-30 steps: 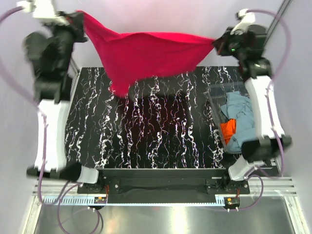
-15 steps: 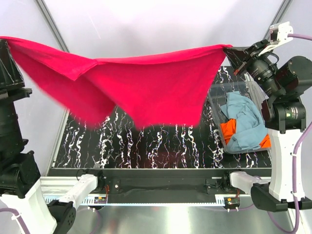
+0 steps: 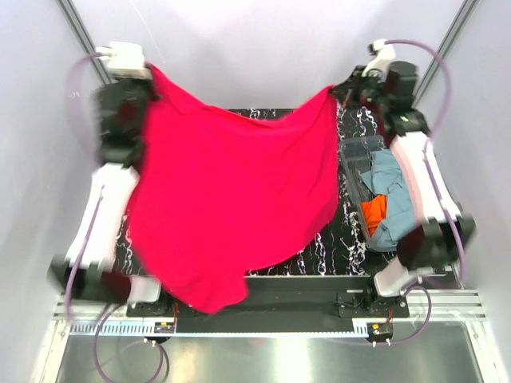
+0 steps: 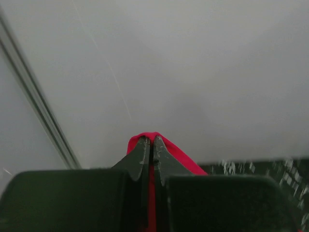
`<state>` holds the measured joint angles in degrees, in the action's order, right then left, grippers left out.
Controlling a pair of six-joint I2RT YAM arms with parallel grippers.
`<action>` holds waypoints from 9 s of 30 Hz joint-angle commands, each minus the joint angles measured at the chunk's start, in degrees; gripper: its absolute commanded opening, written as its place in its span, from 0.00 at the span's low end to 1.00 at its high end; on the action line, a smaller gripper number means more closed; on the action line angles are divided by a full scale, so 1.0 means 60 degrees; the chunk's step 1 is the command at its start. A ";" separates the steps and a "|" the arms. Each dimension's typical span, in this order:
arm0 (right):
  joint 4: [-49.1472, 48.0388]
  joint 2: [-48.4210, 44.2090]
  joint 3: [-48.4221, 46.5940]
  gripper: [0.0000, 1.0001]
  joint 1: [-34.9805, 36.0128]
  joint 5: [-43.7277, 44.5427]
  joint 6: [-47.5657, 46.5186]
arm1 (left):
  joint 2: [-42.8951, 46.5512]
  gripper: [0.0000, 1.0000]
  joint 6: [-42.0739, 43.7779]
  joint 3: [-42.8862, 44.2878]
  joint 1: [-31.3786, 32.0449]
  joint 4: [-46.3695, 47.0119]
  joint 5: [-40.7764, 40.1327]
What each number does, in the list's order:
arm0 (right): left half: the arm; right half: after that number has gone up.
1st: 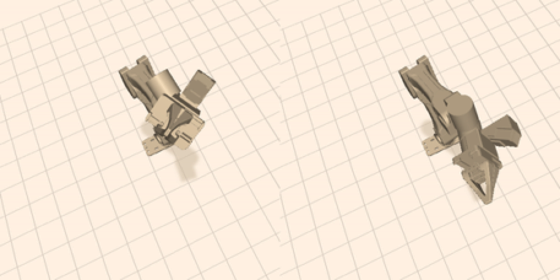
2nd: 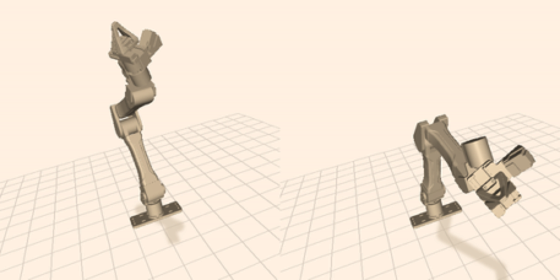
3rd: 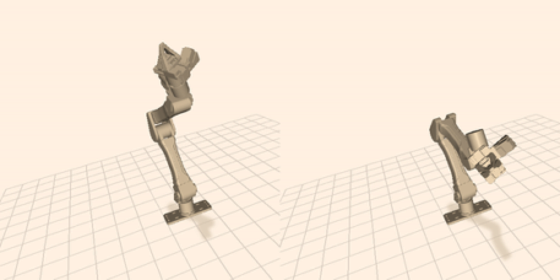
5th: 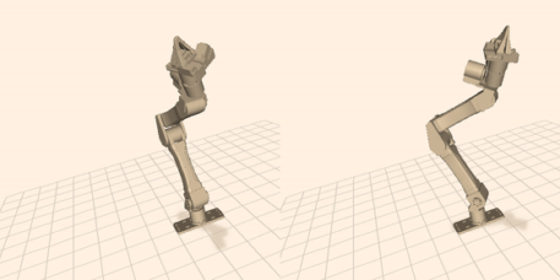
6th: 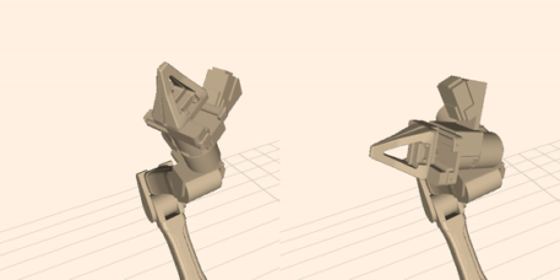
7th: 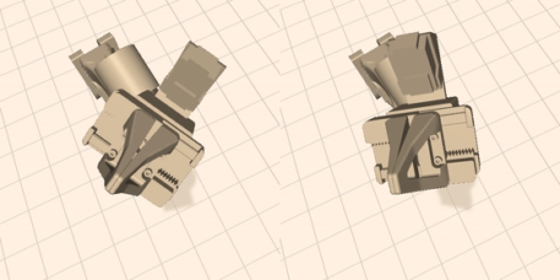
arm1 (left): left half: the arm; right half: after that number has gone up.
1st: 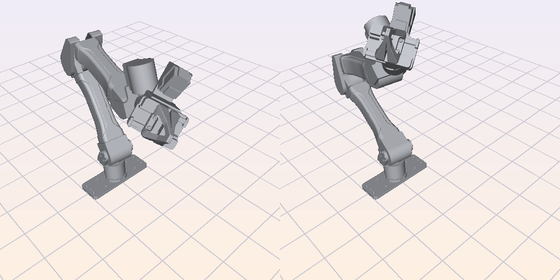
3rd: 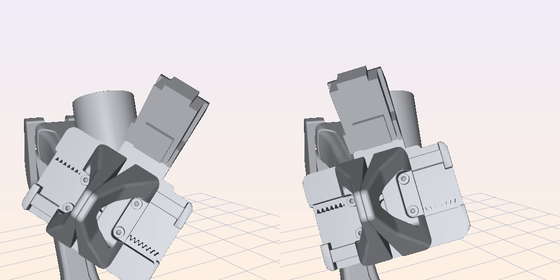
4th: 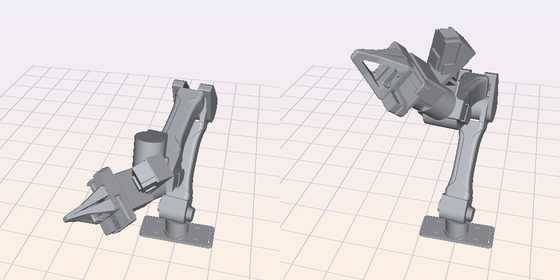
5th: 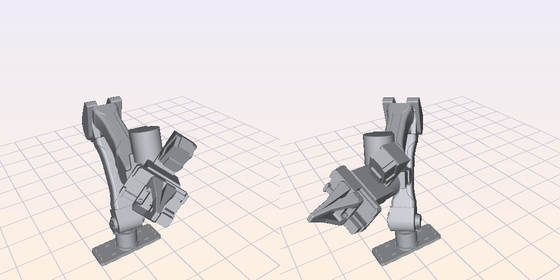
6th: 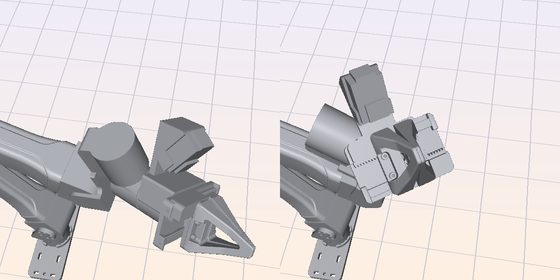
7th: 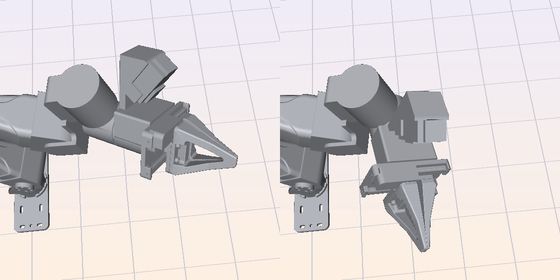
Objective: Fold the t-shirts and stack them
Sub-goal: Flatten the tshirt out, then fold the tshirt
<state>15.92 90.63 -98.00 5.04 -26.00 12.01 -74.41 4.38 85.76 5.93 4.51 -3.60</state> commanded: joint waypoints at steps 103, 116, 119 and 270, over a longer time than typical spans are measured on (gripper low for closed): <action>0.1228 0.0674 0.6340 0.00 0.1121 0.1374 0.3548 | -0.5193 0.00 -0.6825 -0.3026 -0.2878 -0.5513 0.1040; 0.2151 0.1748 0.3637 0.00 0.1051 0.2224 0.2262 | -0.4134 0.00 -0.5431 -0.1155 -0.2381 -0.4768 0.2661; 0.2311 0.3228 0.1631 0.00 0.0728 0.2282 0.1822 | -0.4618 0.00 -0.5899 -0.0335 -0.2395 -0.4196 0.3174; 0.4875 0.9342 -0.5331 0.30 0.0405 0.2077 0.2626 | -0.9480 0.47 -0.4979 0.2976 -0.3802 -0.5879 0.2928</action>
<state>45.41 144.35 -125.82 7.07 -18.06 26.39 -127.24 -25.47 98.52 -16.36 -31.92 12.34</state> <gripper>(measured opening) 0.294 0.470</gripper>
